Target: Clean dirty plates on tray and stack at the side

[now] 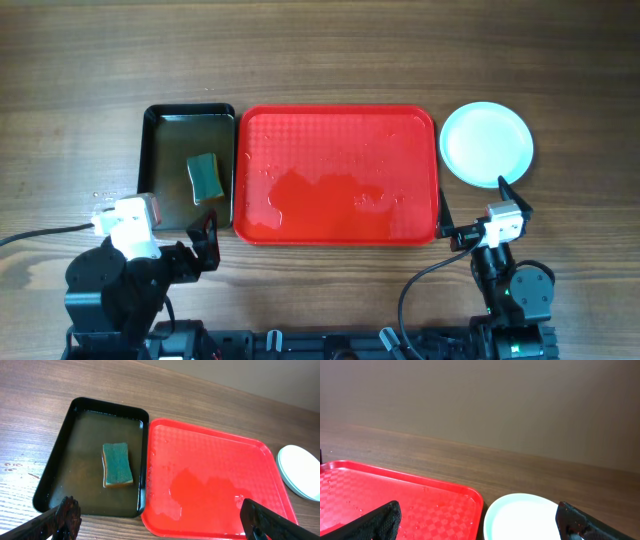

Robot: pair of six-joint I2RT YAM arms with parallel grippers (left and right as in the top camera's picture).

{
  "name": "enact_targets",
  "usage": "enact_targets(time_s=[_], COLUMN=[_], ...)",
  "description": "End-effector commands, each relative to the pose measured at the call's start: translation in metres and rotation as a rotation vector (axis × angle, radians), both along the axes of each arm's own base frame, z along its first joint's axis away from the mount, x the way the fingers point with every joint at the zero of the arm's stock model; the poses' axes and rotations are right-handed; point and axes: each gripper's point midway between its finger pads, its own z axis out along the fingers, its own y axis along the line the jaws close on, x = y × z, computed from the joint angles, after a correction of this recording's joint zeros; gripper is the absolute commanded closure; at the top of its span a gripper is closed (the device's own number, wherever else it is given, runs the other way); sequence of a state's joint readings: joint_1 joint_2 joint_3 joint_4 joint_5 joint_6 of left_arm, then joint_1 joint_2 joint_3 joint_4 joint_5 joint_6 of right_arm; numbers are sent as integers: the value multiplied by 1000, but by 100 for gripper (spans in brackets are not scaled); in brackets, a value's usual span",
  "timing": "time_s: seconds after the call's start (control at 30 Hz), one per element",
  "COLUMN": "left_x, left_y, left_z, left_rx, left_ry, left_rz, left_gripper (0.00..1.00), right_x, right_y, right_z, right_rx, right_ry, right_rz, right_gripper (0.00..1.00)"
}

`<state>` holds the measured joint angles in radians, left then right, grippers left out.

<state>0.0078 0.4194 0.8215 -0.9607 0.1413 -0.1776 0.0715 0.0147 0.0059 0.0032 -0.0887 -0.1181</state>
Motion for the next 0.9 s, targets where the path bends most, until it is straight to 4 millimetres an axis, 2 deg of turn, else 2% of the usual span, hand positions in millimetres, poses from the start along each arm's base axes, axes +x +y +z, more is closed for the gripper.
enact_targets(time_s=[0.0,0.2,0.33,0.4,0.5,0.63,0.77,0.87], left_x=[-1,-1,-14,-12,3,29,50,56], left_y=[-2,-2,2,4,3,4,4,4], left_z=[0,0,-11,-21,-40,-64,-54,-46], left_rx=[3,3,17,22,19,-68,-79,-39], left_ry=[-7,-5,23,-5,-108,-286,-507,-633], left_rz=[-18,-18,4,12,12,53,47,33], left_gripper=[0,0,0,0,0,0,0,0], right_x=[-1,-1,-1,-1,-1,-1,-1,-1], right_y=[4,4,4,4,4,4,4,4], right_z=[3,3,3,3,3,3,3,3], right_rx=[-12,-12,-12,-12,-11,-11,-12,-12], right_ry=[-15,-15,-15,-15,-15,-15,-15,-15], right_rz=[20,20,20,20,20,20,20,20], right_gripper=[1,0,0,0,0,0,1,0])
